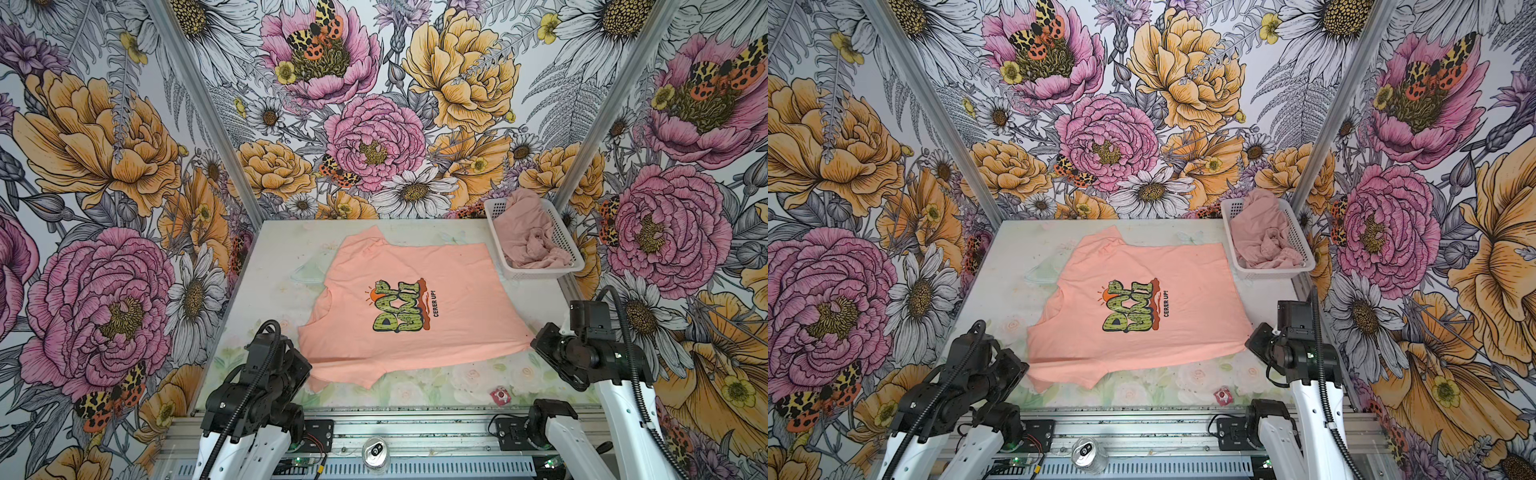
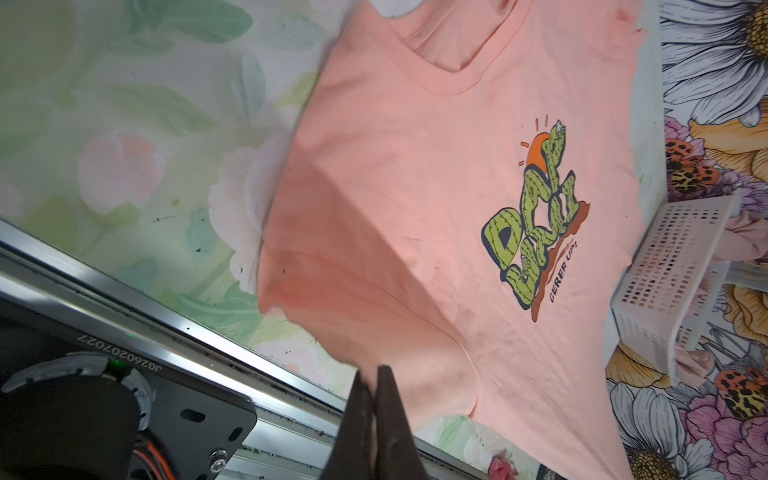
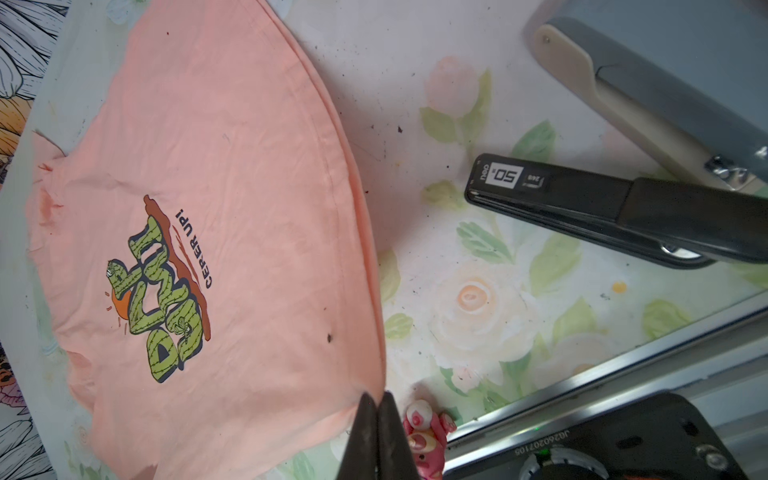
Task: Fold and stack the mixed laundry pile
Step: 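Release the shirt hem and raise both grippers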
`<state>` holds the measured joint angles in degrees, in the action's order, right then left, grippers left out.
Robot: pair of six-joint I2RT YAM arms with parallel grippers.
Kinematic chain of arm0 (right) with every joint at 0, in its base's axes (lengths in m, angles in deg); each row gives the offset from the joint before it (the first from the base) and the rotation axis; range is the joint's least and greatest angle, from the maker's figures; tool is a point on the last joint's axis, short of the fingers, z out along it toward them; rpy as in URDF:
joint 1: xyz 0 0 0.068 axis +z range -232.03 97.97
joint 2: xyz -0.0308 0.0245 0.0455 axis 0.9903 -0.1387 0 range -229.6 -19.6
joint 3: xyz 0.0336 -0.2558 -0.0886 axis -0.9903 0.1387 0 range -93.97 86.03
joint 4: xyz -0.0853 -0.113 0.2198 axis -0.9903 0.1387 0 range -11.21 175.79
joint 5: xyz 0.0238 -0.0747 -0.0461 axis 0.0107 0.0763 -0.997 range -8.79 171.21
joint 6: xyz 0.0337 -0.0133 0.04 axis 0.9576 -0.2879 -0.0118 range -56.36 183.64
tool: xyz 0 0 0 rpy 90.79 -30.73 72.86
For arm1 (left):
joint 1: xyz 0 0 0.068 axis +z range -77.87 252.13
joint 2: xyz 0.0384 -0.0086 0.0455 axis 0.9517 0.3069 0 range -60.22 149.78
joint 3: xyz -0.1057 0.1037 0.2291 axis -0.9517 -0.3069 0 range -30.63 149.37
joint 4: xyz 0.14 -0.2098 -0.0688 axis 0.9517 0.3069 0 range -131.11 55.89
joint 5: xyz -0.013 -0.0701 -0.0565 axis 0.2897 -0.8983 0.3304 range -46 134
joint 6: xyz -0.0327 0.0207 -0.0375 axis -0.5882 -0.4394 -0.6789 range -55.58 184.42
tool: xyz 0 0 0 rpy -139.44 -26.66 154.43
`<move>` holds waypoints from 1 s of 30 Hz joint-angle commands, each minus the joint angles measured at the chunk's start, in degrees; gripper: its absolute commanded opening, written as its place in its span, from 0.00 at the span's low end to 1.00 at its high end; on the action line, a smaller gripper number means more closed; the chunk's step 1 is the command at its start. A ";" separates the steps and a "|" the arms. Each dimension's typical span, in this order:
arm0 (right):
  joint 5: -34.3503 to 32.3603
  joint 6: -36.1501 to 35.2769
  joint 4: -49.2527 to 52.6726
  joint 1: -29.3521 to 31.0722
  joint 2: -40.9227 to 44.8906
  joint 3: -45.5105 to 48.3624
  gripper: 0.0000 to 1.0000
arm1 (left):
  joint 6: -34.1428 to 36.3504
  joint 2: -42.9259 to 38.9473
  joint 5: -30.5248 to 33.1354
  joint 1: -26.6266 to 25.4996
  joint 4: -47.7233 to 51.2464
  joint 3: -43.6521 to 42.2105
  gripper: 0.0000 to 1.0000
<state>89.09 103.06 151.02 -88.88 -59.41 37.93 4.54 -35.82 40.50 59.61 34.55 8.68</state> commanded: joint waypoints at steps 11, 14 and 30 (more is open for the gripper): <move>-1.68 -1.43 -14.82 -0.36 -11.05 5.53 0.00 | 11.92 22.52 1.22 -3.35 -17.46 2.97 0.00; -1.86 -1.86 -18.20 -0.19 -14.52 5.16 0.00 | 16.03 27.74 2.37 -3.31 -20.45 6.58 0.00; -3.86 -3.88 -27.85 1.42 -26.30 4.52 0.00 | 29.23 45.88 4.08 -3.24 -29.09 17.62 0.00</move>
<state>86.95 100.02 126.04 -87.83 -84.96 43.24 30.97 9.38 43.23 56.60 9.02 25.18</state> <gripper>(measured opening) 0.043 0.052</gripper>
